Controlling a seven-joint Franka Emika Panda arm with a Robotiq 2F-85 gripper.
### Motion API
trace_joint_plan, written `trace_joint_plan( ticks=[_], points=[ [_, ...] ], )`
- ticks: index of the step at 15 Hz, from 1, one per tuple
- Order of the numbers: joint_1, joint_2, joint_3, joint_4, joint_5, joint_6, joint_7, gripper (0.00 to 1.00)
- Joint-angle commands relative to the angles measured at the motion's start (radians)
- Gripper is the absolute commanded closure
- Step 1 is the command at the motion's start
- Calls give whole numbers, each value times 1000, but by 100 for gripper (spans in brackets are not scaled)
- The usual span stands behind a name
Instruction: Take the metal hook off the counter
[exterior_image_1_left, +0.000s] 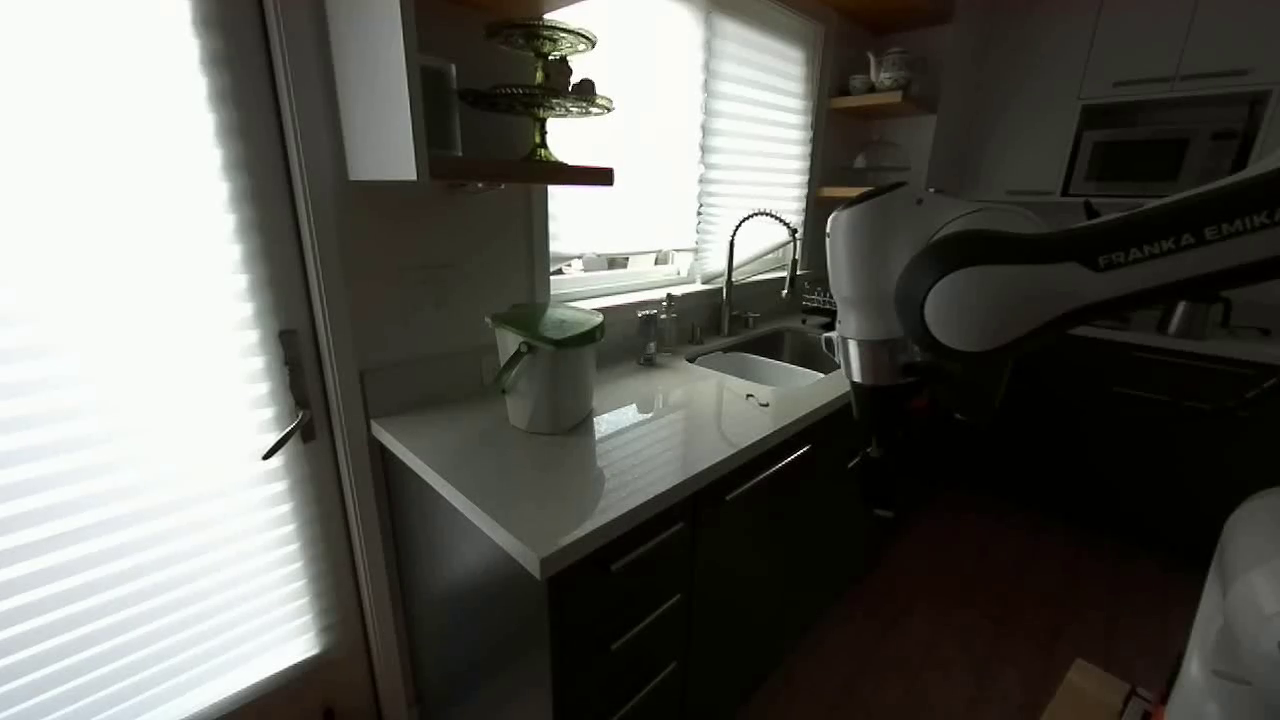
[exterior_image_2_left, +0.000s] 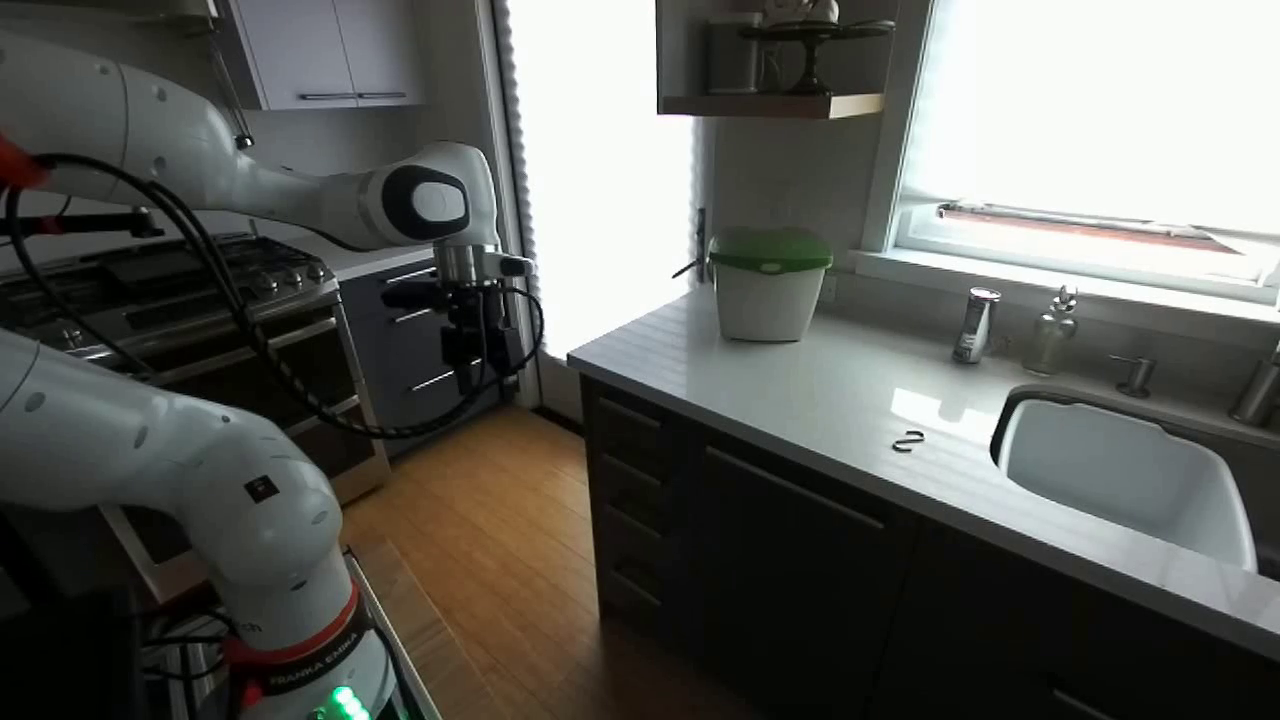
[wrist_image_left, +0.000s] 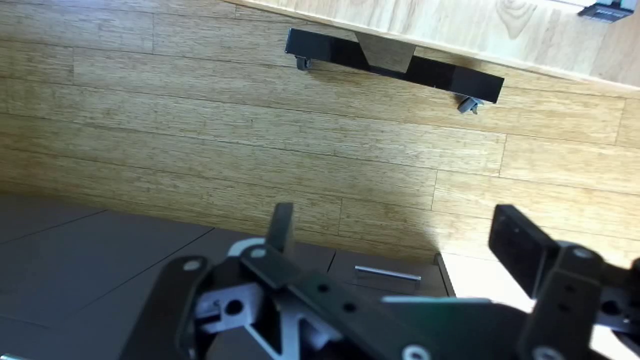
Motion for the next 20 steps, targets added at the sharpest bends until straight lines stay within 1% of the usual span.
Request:
trace_joint_plan(
  ticks=[1,5,6,8,11,13,16,18,20],
  points=[
    [17,3,-15,1,-9,-2,9,0],
    [17,3,-15,1,-9,-2,9,0],
    [2,10,-25,7,-13,3,16,0],
    [-47,28,-66,21,-37,20,24,0],
    [-126,77,-157,56,-80,62,-3,0],
    [-172,137,-227,105,-93,106,-41,0],
    [-207,254,-310,209,-64,176,-100,0],
    [-218,349,-345,287,-55,250,-131,0],
    [-225,447,-362,372,-46,301,-140,0]
  ],
)
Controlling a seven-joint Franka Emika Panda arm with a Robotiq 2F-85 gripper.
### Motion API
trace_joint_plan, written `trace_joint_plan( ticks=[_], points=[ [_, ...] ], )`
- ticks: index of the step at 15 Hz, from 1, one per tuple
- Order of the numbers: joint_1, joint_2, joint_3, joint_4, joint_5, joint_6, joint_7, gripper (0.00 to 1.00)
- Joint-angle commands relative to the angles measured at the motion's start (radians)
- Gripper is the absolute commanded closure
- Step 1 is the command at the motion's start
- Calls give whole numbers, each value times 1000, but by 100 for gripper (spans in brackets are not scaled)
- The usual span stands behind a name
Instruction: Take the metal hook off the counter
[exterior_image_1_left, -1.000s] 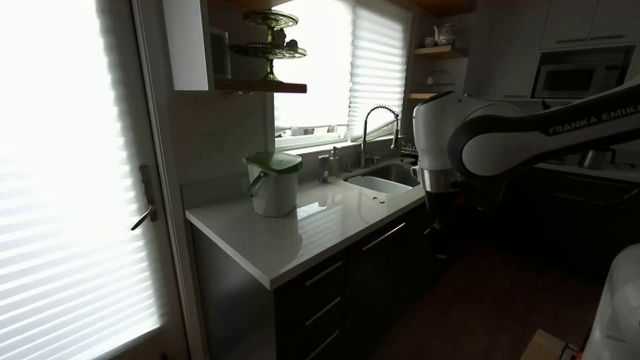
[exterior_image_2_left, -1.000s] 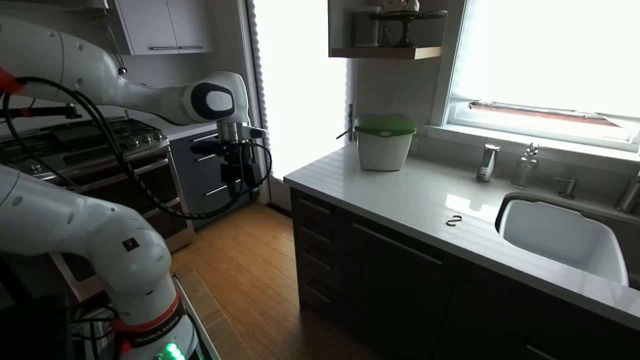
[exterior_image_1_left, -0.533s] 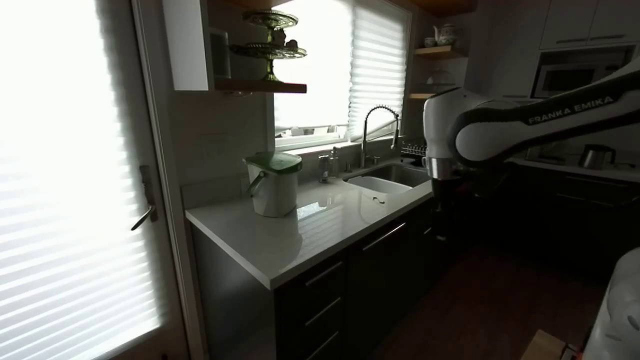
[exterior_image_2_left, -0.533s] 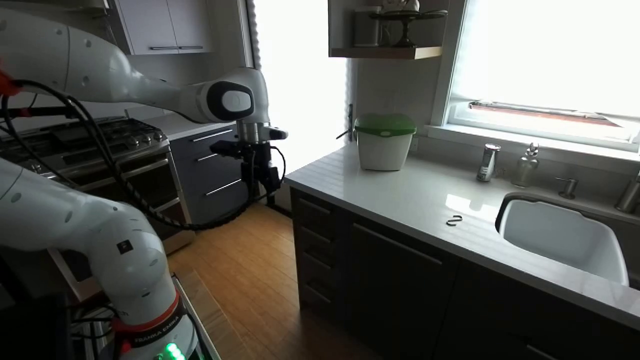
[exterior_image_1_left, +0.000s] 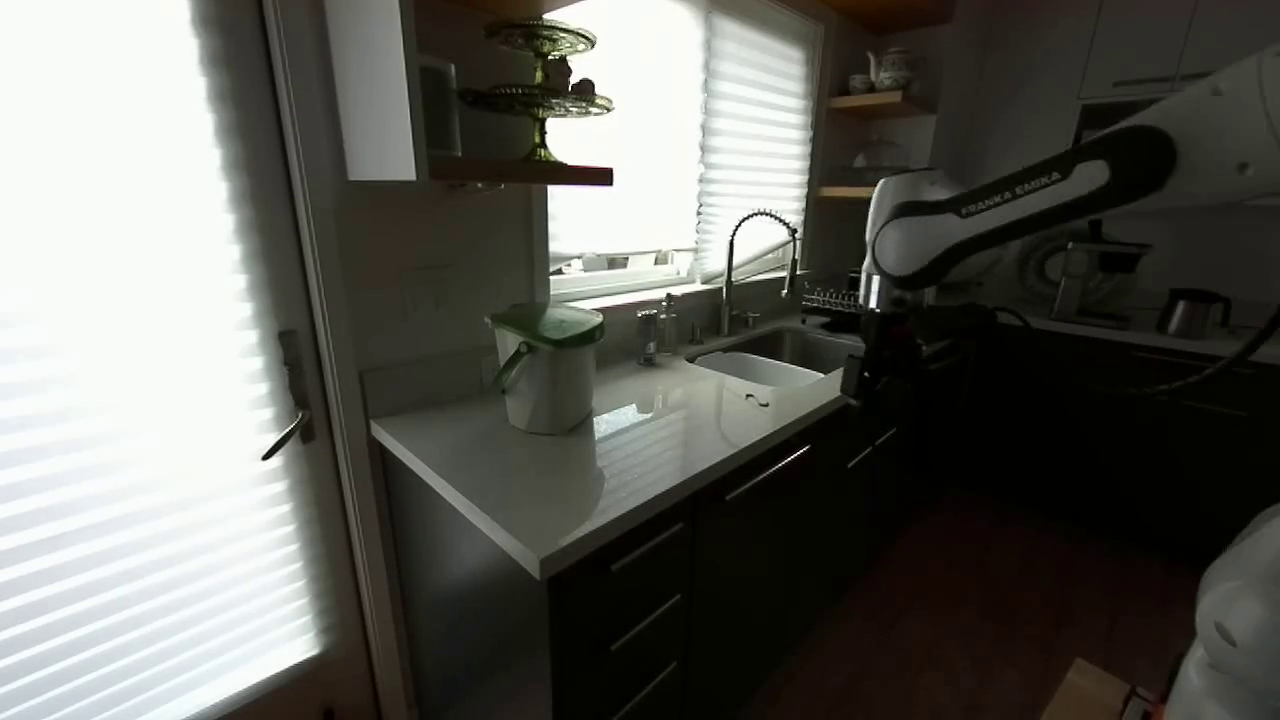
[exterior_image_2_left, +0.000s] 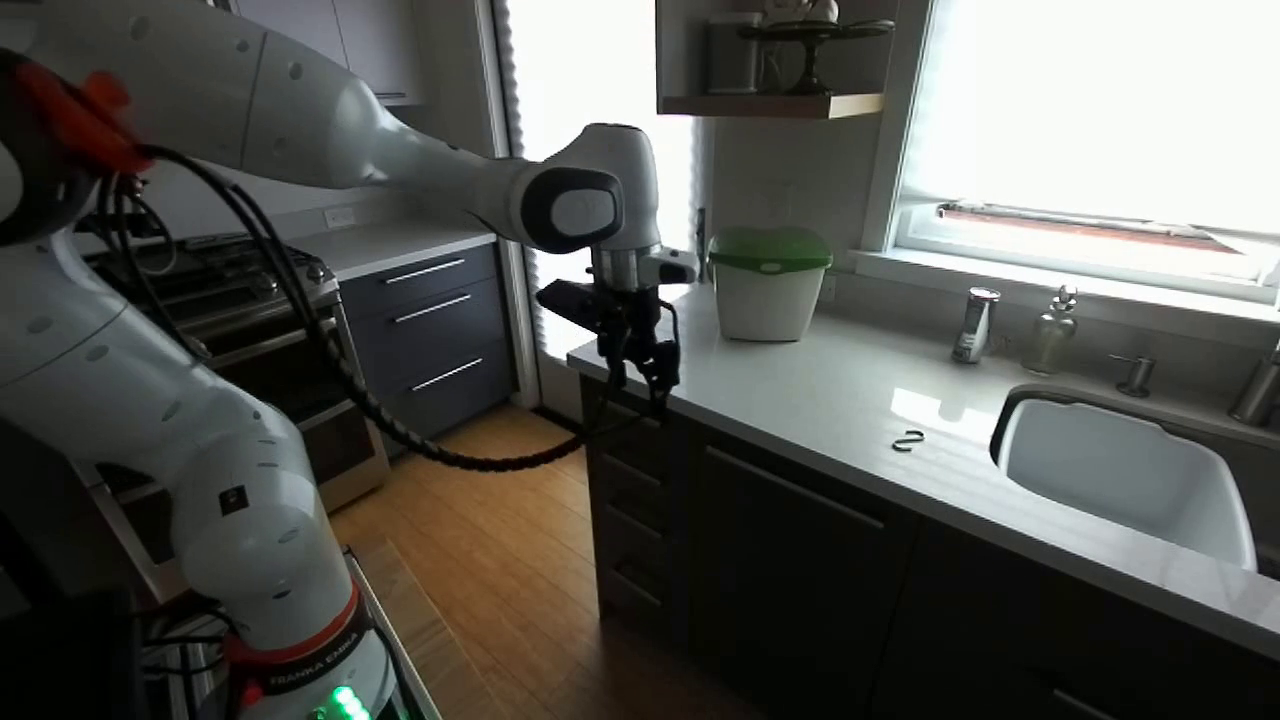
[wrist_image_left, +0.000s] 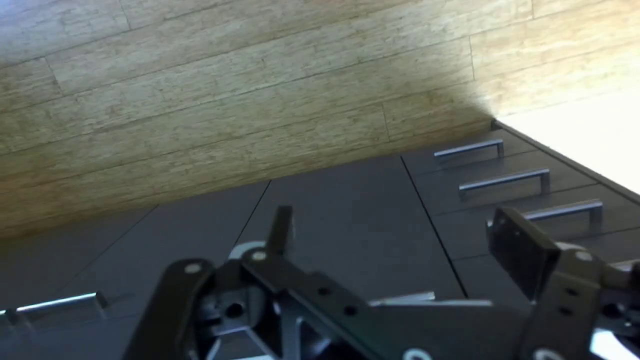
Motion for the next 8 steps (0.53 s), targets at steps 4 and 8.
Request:
trace_joint_plan(
  ticks=[4,8],
  points=[
    [-22,335,-32,295,41,139,9,0],
    [-43,462,-37,415,13,207,83,0]
  ],
)
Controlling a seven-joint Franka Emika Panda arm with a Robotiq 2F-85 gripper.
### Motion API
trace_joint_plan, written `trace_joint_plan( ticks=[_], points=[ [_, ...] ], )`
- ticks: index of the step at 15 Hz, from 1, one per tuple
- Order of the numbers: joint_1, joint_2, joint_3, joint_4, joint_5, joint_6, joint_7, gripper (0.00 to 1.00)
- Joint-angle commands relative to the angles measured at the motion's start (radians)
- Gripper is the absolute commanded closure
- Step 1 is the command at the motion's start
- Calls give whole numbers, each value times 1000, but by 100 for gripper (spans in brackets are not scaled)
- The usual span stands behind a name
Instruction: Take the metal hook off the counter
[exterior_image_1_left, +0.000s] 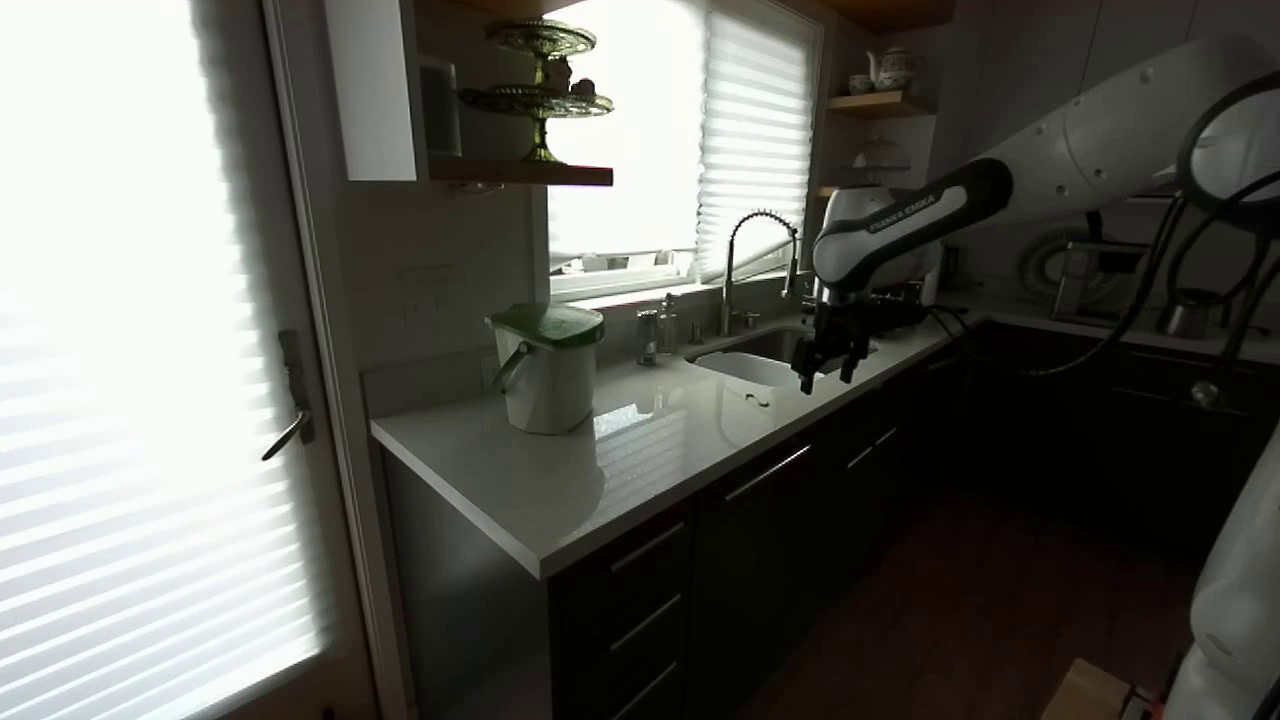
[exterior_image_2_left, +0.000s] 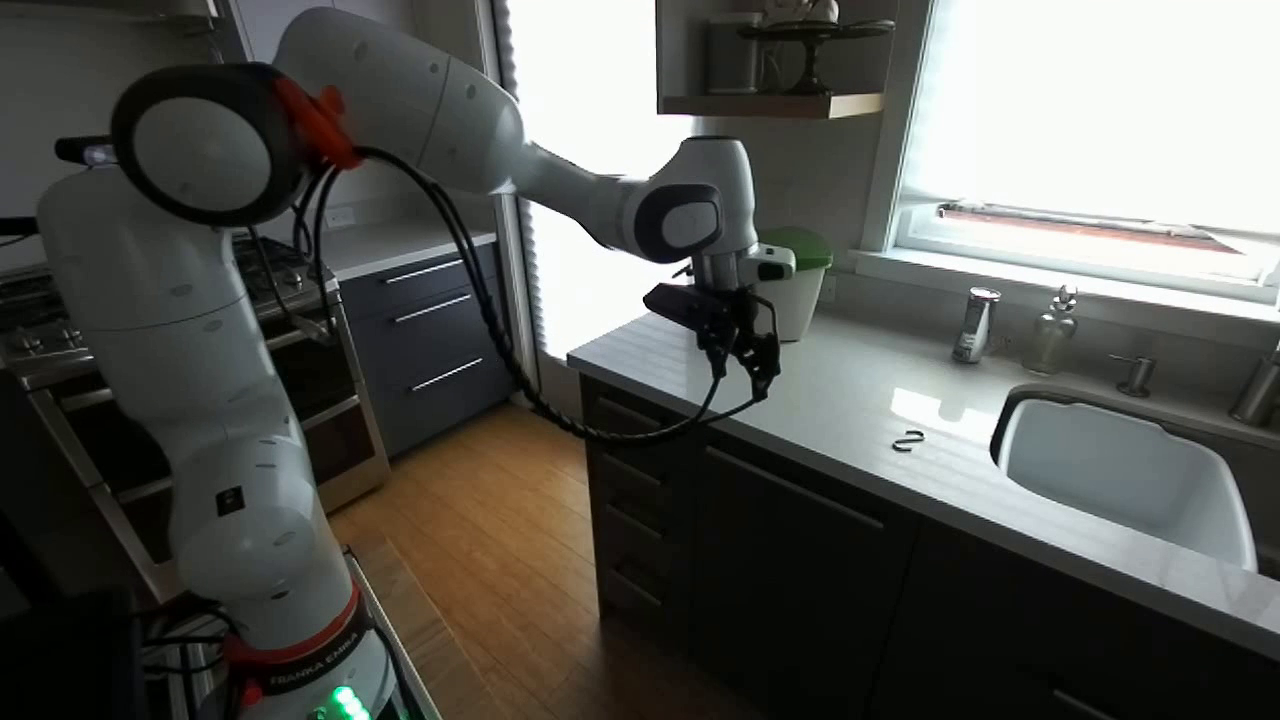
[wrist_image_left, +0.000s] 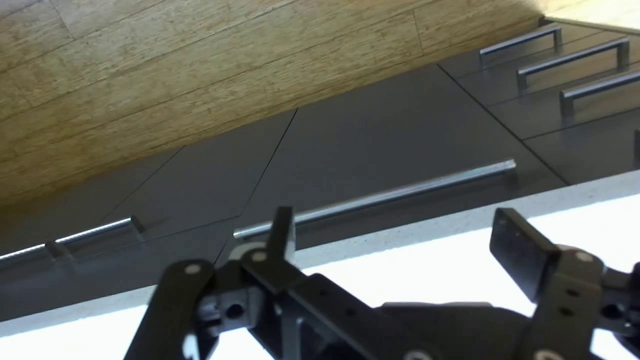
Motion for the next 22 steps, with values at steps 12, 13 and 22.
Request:
trace_joint_plan(
  ticks=[12,13,22],
  points=[
    [-36,313,-32,295,4,80,267,0],
    [-37,354,-39,338,5,69,294,0],
    [-41,712,-100,720,47,148,572,0]
  ],
)
